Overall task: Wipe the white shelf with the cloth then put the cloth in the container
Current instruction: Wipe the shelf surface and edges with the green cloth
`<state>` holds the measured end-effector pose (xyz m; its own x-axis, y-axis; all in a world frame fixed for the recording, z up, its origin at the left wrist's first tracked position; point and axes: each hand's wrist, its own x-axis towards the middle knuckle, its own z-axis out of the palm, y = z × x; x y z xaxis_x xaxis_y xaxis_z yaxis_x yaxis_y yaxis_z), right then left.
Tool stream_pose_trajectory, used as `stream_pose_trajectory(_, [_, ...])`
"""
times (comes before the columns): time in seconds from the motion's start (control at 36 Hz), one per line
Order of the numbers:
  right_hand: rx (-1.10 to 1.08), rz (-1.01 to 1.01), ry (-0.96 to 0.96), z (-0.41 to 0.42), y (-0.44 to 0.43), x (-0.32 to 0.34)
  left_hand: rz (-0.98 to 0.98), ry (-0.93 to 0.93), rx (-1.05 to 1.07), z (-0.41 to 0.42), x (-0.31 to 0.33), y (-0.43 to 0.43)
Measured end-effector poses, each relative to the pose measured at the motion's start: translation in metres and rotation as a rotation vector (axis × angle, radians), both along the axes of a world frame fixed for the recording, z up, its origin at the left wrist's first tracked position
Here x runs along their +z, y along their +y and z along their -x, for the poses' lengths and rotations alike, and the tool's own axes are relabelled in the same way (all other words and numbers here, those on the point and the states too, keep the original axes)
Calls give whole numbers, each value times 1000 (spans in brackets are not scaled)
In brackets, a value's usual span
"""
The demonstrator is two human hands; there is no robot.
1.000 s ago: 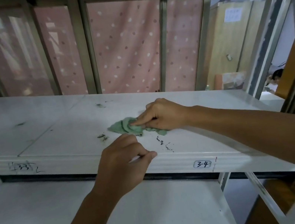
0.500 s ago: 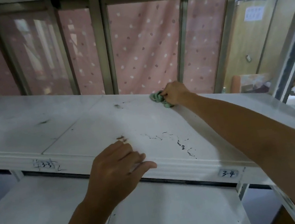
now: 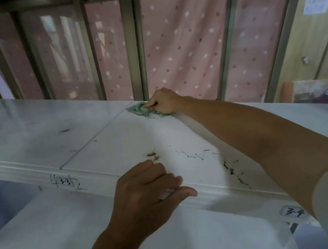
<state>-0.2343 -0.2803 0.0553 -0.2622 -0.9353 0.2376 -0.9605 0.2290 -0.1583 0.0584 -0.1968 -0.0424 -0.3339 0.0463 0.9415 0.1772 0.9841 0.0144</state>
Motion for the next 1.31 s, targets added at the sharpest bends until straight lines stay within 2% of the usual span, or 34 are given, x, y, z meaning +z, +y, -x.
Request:
stream_pose_trajectory(0.28, [268, 26, -220, -52, 48, -6, 52, 20, 41, -2, -3, 2])
stream_pose_trajectory(0.42, [363, -1, -210, -82, 86, -6, 148, 24, 106, -7, -1, 8])
stream_pose_trajectory(0.53, [425, 12, -248, -101, 121, -13, 302, 33, 183, -14, -4, 12])
stream_pose_trajectory(0.69, [516, -47, -154, -113, 141, 0, 432, 72, 262, -33, -6, 8])
stream_pose_trajectory(0.89, [344, -9, -53, -116, 113, -1, 189, 63, 247, -56, 9, -9])
stream_pose_trajectory(1.08, [94, -15, 73, -130, 68, 18, 172, 2, 302, -74, 3, -24])
stream_pose_trajectory(1.19, [58, -29, 20, -153, 38, 16, 156, -44, 341, -84, -7, -39])
stream_pose_trajectory(1.31, [99, -34, -106, -186, 28, 15, 198, 3, 401, -97, -6, -50])
